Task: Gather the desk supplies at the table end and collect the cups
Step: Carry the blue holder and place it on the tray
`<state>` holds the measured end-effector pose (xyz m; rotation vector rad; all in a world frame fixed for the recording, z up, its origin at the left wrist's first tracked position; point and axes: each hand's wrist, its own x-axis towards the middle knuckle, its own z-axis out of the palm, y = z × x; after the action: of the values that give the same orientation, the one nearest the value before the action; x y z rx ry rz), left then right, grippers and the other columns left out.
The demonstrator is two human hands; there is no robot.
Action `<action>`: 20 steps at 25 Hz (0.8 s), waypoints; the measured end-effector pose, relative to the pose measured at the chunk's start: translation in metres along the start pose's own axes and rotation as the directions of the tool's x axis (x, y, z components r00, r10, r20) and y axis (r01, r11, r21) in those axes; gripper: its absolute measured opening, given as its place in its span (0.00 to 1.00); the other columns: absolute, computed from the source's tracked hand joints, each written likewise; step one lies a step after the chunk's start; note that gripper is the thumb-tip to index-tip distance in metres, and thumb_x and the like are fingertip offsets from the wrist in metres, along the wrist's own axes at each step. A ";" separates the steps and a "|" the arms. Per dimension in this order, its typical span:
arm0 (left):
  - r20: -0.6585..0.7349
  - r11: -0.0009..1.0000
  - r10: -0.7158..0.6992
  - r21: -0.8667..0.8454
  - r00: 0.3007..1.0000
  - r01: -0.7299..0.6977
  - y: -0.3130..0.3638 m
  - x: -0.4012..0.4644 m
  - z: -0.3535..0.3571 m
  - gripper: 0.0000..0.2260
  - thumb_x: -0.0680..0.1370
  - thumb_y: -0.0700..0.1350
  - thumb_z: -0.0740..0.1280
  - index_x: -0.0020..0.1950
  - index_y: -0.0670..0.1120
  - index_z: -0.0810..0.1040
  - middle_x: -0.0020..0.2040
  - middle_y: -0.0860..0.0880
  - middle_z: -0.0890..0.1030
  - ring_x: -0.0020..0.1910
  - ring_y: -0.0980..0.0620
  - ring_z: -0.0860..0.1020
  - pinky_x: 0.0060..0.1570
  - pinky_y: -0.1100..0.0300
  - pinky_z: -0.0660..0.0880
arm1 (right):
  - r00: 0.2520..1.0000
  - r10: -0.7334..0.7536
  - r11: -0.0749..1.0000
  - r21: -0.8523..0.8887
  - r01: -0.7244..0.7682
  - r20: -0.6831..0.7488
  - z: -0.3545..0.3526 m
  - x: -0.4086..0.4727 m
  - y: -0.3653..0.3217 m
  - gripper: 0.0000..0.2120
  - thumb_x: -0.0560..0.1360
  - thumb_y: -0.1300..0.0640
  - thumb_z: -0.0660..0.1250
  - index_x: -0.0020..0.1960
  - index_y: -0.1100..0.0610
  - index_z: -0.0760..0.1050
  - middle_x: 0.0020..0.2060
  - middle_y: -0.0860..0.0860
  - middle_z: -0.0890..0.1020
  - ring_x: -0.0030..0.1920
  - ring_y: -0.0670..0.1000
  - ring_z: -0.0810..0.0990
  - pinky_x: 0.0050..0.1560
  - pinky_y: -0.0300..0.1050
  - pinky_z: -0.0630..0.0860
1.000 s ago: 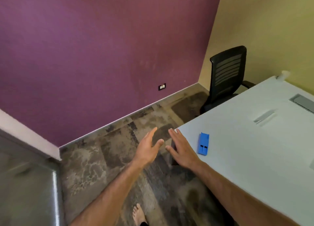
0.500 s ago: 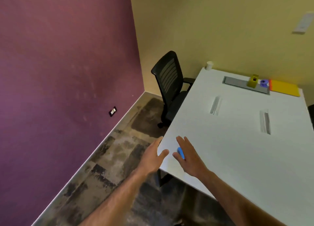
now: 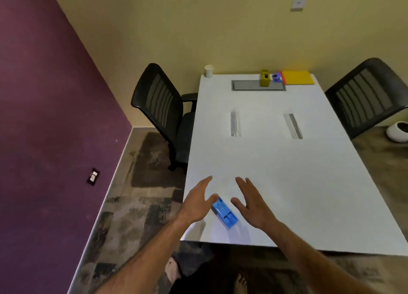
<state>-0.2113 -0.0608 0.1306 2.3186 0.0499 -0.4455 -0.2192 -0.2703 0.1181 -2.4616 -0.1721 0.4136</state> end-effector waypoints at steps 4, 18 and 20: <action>0.198 0.988 0.114 0.079 0.974 -0.131 -0.016 0.046 -0.003 0.29 0.82 0.55 0.64 0.80 0.57 0.57 0.80 0.55 0.61 0.78 0.52 0.62 0.76 0.54 0.59 | 0.981 0.186 0.978 0.105 -0.179 -0.053 0.021 0.004 0.013 0.32 0.81 0.41 0.56 0.80 0.46 0.47 0.80 0.45 0.52 0.80 0.48 0.49 0.78 0.48 0.52; 0.616 0.890 0.149 0.257 0.773 -0.377 -0.109 0.164 0.042 0.29 0.75 0.45 0.70 0.75 0.51 0.66 0.73 0.50 0.71 0.68 0.50 0.72 0.66 0.56 0.70 | 0.760 0.650 0.741 0.201 -0.641 0.026 0.139 0.035 0.038 0.26 0.78 0.48 0.65 0.74 0.51 0.66 0.68 0.49 0.73 0.66 0.49 0.72 0.67 0.44 0.70; 0.632 0.871 0.144 0.284 0.762 -0.400 -0.117 0.169 0.052 0.33 0.75 0.43 0.70 0.78 0.51 0.62 0.76 0.50 0.67 0.71 0.50 0.69 0.70 0.56 0.67 | 0.774 0.632 0.759 0.174 -0.627 0.036 0.152 0.043 0.043 0.32 0.76 0.46 0.68 0.76 0.51 0.61 0.69 0.49 0.69 0.66 0.49 0.71 0.66 0.45 0.73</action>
<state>-0.0880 -0.0298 -0.0392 2.4074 -0.7610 -1.0947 -0.2286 -0.2091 -0.0337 -2.2856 0.7078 0.6465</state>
